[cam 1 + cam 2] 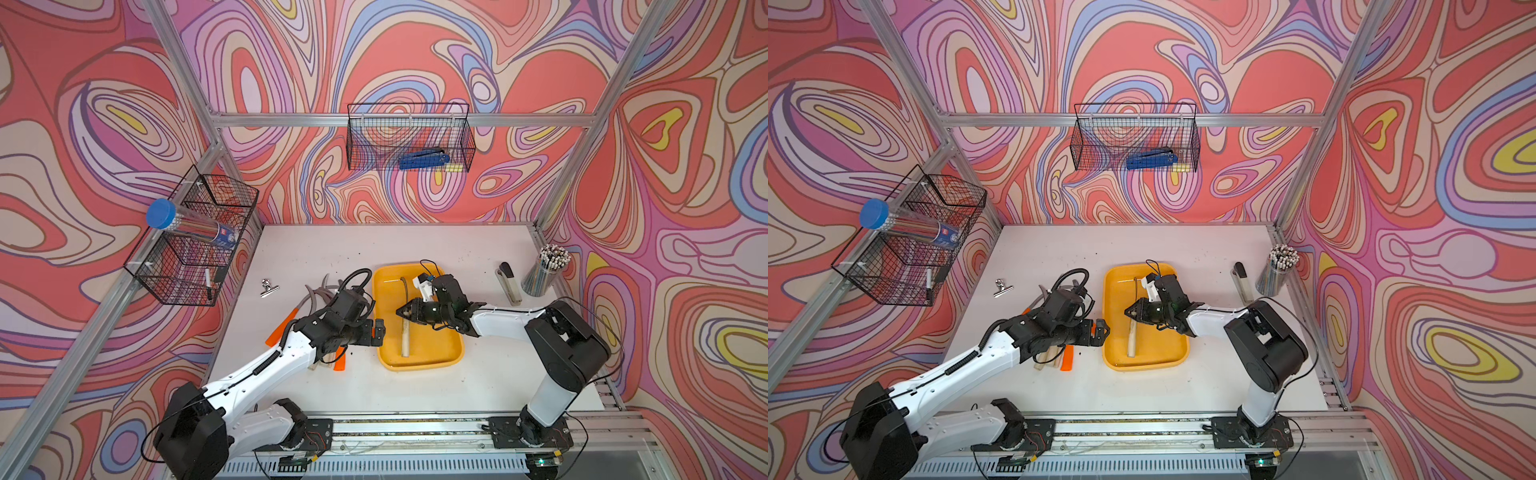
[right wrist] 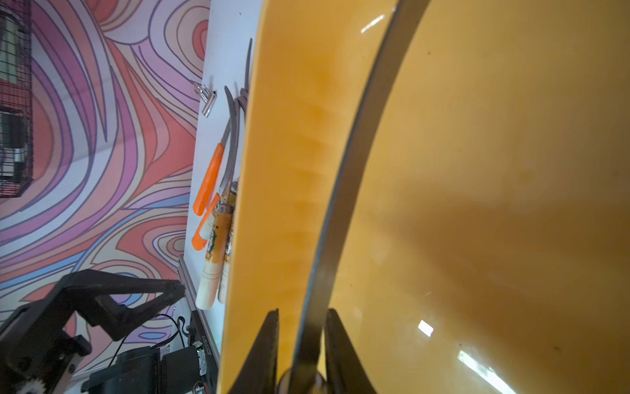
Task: Put small sickles into storage boxes
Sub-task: Place the sickle in the storage box.
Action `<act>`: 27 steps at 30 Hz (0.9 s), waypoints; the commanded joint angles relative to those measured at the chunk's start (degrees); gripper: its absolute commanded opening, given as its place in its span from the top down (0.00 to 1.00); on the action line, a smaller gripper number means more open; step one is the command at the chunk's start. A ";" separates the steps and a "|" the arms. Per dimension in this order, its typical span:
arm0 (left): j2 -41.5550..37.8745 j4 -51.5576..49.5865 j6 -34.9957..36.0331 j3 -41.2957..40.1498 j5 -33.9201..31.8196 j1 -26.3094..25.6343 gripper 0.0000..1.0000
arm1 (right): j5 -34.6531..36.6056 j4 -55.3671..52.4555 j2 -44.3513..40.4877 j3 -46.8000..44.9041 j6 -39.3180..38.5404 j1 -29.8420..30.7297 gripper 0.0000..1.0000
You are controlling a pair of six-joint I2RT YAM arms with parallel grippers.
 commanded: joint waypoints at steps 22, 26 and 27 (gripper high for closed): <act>9.61 9.04 -1.99 1.94 6.88 -0.06 0.00 | 12.54 -17.89 -6.04 3.95 -8.71 3.51 0.09; 13.17 11.92 -1.87 2.55 10.42 -0.06 0.00 | 20.15 -26.05 -8.01 6.16 -10.45 3.49 0.02; 14.22 13.97 -1.97 2.66 11.40 -0.06 0.00 | 21.68 -28.19 -8.11 7.00 -10.94 3.34 0.01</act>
